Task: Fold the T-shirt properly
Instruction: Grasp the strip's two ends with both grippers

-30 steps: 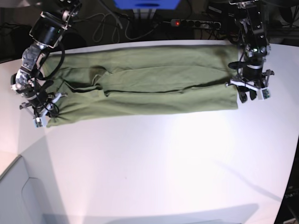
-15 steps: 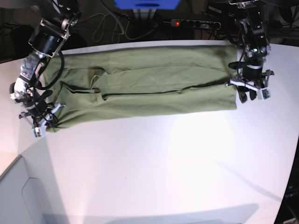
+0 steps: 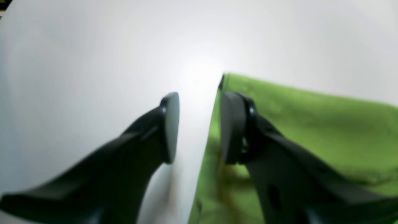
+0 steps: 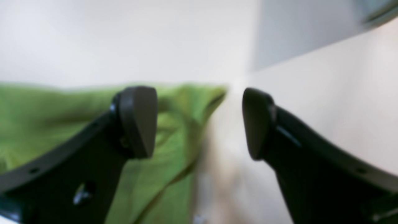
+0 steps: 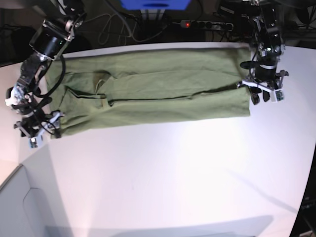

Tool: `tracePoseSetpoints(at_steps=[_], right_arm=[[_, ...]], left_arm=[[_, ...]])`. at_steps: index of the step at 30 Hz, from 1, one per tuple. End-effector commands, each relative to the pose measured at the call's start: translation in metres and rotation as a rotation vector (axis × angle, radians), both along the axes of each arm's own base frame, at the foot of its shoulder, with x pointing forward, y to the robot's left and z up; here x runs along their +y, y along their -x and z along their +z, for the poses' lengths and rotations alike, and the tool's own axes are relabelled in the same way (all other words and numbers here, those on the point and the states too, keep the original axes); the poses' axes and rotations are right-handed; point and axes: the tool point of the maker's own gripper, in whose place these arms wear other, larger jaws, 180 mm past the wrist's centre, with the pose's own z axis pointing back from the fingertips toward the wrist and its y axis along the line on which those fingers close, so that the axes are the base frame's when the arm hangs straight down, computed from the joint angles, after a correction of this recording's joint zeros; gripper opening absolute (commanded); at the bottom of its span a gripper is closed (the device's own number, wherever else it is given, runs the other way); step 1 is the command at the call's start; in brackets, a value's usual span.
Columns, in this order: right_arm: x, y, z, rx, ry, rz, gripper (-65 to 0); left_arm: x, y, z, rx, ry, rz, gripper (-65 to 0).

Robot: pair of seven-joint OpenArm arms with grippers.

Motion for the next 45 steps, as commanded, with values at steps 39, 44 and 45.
tracePoseSetpoints(at_steps=[39,44,45], right_arm=[[0.083,0.055,-0.045,0.072,-0.093,0.136,-23.6],[0.083,0.055,-0.045,0.07,-0.093,0.136,-23.6],[0.083,0.055,-0.045,0.07,-0.093,0.136,-23.6]], left_arm=[[-0.004,0.041,-0.029,0.058,0.294,0.153,-30.9],[-0.003,0.047,-0.038,0.081,0.303,0.163,-30.9],[-0.003,0.048,-0.039,0.083,0.305,0.164,-31.0]])
